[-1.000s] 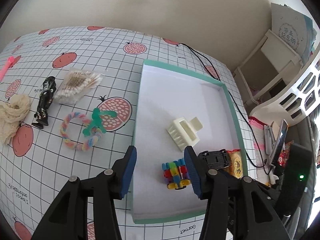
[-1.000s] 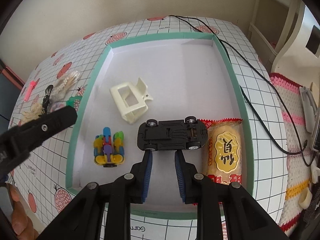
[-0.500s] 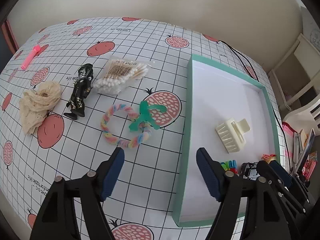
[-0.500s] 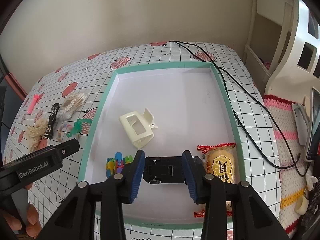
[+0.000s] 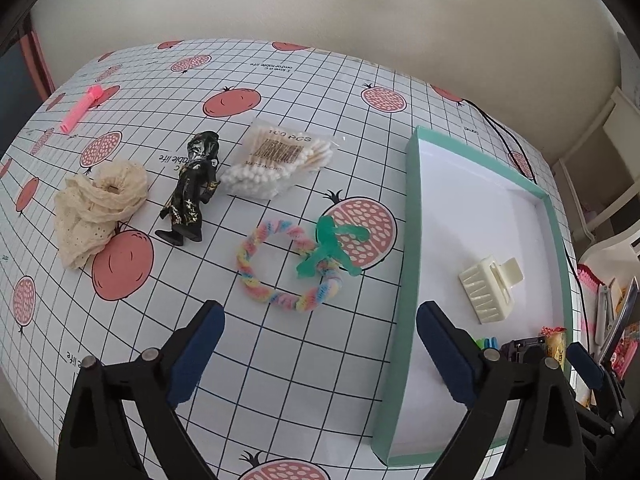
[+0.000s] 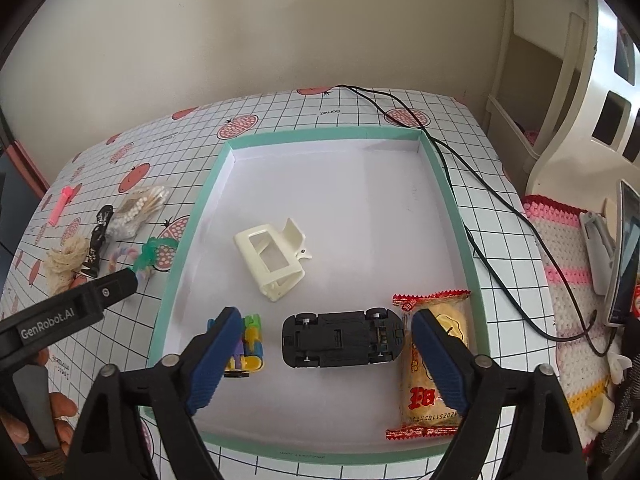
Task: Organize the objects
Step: 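Withdraw both grippers from the box toward the lace scrunchie and green toy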
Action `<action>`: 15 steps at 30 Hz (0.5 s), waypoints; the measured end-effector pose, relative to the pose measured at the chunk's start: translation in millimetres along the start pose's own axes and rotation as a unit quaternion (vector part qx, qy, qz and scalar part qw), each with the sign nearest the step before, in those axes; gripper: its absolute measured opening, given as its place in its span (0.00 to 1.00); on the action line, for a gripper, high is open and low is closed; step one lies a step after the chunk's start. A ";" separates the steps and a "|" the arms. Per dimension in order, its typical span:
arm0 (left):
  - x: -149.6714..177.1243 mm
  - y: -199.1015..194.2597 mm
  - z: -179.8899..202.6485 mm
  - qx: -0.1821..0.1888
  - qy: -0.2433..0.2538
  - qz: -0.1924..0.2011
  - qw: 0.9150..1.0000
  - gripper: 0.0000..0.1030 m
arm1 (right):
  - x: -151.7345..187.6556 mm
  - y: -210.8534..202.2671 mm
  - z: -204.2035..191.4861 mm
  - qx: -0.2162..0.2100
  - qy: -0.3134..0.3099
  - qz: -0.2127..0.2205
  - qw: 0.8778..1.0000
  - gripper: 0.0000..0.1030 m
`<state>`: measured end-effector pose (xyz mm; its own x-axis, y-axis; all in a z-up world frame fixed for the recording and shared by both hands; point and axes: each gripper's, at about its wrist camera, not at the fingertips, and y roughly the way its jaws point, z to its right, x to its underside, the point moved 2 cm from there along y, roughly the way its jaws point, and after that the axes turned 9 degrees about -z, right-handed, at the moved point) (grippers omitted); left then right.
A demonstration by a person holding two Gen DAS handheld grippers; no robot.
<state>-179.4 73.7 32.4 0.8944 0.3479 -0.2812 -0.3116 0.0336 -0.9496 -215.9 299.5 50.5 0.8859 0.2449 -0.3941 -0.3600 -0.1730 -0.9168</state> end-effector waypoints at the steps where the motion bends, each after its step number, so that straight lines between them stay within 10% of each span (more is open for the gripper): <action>1: -0.3 -0.7 -1.1 0.000 -0.001 0.000 1.000 0.94 | 0.6 0.4 0.4 0.004 -0.001 0.001 1.000 1.00; 15: -9.0 -19.0 -30.2 -0.004 0.001 0.027 1.000 0.94 | 0.0 -3.2 -2.4 0.015 0.006 0.027 0.999 1.00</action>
<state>-171.8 41.6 48.7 0.8767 0.3474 -0.3328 -0.3570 0.0063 -0.9341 -214.1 297.7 53.6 0.8684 0.2241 -0.4424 -0.4160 -0.1564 -0.8958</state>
